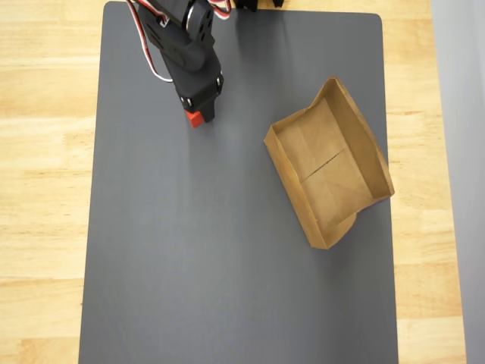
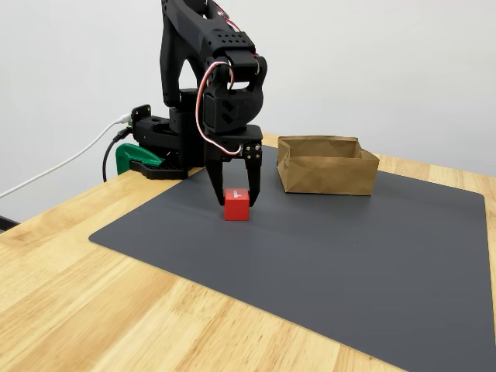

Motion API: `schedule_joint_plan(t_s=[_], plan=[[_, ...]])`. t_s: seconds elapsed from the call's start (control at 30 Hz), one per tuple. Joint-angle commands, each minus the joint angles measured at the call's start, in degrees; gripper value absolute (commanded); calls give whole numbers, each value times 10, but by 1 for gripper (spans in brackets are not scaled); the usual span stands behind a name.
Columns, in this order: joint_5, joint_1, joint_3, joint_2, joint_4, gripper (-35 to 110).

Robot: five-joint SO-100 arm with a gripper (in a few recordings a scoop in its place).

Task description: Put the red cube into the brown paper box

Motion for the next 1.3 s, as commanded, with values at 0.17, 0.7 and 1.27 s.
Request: schedule_joint_plan(t_s=[0.17,0.7,1.27], plan=[[21,-7,-3,133,-6,11],[257,-169,4,370,-13,9],[507,-450,111,396,-149,5]])
